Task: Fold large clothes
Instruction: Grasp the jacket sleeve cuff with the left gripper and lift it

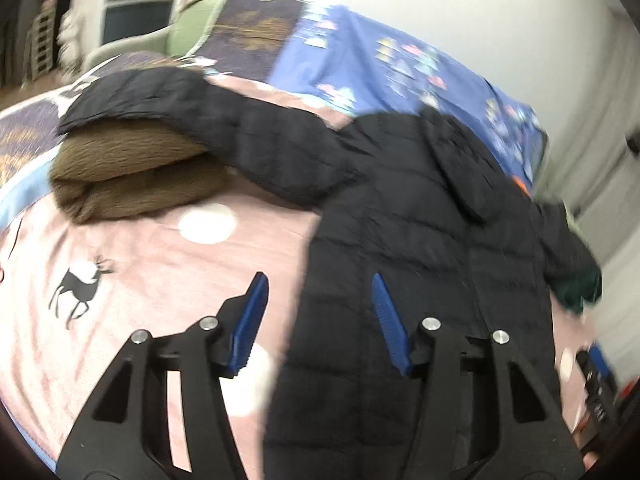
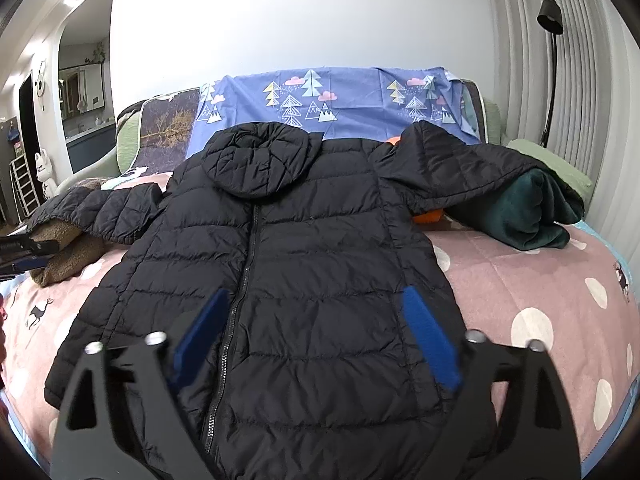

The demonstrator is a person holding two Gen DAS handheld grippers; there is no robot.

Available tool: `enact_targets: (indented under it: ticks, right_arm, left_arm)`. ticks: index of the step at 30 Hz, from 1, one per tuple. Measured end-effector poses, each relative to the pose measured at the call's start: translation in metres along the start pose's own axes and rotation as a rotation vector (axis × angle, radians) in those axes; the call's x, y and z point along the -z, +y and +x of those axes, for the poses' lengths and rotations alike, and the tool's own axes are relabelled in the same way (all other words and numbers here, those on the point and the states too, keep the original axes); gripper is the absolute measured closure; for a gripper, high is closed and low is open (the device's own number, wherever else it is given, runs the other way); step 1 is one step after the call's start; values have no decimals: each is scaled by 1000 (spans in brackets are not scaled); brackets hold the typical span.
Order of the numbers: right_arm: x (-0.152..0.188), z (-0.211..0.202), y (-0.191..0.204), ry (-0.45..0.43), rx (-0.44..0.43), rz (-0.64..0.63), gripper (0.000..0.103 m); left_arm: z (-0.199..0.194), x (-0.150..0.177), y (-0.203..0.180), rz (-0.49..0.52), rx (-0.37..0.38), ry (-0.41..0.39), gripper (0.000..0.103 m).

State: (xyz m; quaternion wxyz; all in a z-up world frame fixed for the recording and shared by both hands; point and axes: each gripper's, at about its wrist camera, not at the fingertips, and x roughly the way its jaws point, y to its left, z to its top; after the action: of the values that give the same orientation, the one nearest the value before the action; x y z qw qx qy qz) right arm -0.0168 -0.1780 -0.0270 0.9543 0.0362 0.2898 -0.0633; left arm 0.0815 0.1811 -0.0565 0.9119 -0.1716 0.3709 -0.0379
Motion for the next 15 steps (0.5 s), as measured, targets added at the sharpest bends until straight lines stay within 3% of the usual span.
enact_targets:
  ticks: [3, 8, 13, 15]
  right_arm:
    - [0, 7, -1, 23, -8, 12, 33]
    - [0, 21, 3, 48, 40, 6, 33]
    - [-7, 29, 12, 64, 54, -8, 32]
    - [-10, 31, 16, 60, 67, -24, 27]
  left_arm:
    - [-1, -21, 42, -96, -10, -36, 49]
    - [1, -55, 115, -308, -2, -81, 44]
    - [0, -94, 190, -519, 94, -157, 44]
    - [1, -103, 214, -591, 104, -181, 44]
